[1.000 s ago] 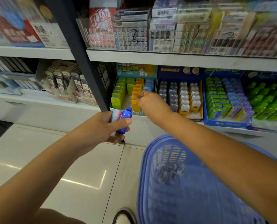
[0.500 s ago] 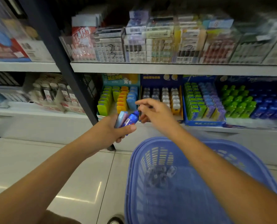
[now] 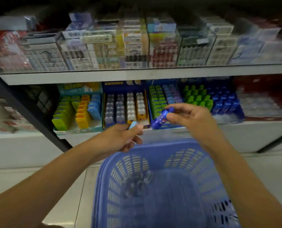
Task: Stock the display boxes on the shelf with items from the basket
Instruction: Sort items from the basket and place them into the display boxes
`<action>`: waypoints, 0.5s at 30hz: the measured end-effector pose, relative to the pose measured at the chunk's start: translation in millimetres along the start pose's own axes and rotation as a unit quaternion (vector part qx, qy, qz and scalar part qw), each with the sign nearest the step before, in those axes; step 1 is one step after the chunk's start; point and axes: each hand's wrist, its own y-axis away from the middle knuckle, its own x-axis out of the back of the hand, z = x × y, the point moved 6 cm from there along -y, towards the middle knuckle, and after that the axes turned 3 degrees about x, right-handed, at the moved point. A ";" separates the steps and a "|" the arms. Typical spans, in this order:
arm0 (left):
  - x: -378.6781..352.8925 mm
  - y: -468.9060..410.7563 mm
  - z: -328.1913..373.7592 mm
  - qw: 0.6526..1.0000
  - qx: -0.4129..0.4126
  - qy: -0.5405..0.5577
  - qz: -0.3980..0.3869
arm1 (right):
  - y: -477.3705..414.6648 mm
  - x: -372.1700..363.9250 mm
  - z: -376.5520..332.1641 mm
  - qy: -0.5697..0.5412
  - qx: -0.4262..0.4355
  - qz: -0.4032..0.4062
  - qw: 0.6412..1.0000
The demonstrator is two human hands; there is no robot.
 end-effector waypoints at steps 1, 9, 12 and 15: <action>-4.8 -5.4 -2.5 0.999 0.026 0.018 0.002 | -3.5 28.3 -1.7 0.048 0.007 0.037 0.998; -56.1 -27.2 2.9 0.982 0.099 0.147 -0.061 | -20.7 176.8 19.3 0.427 -0.032 0.110 0.897; -67.1 -30.8 4.7 0.973 0.106 0.183 -0.088 | -28.2 180.7 34.2 0.450 -0.042 0.065 0.890; -71.2 -33.2 3.0 0.963 0.110 0.219 -0.114 | -32.0 183.7 39.1 0.443 -0.033 0.067 0.893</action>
